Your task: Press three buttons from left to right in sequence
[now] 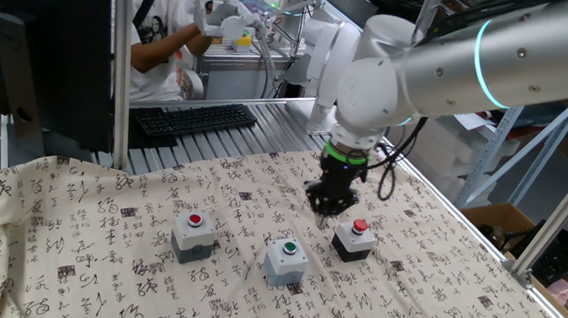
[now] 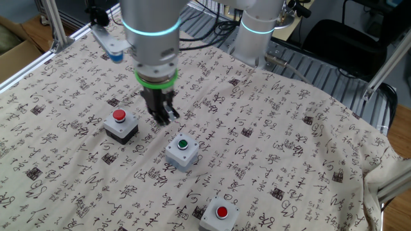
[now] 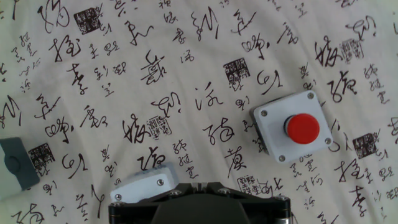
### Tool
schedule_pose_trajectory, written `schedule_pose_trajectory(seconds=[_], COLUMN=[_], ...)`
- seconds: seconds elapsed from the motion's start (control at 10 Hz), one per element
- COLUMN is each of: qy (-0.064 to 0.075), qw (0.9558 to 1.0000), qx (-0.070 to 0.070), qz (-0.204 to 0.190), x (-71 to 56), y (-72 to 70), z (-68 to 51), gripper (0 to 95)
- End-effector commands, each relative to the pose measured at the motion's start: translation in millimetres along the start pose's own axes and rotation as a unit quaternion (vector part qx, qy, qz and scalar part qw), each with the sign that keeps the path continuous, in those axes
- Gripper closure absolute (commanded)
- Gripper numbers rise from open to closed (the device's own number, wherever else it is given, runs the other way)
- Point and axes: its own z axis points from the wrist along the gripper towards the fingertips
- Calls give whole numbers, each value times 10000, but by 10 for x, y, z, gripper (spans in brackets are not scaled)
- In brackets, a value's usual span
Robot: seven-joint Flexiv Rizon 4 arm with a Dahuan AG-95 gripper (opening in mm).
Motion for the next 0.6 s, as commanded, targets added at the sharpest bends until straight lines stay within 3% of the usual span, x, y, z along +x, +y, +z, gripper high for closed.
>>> schedule_pose_trajectory(seconds=[0.1,0.6], qy=[-12,-12], qw=[10000,9996], qx=[4,-25], qz=[80,268], x=[74,184], y=[94,257], z=[18,86], gripper=[950,950])
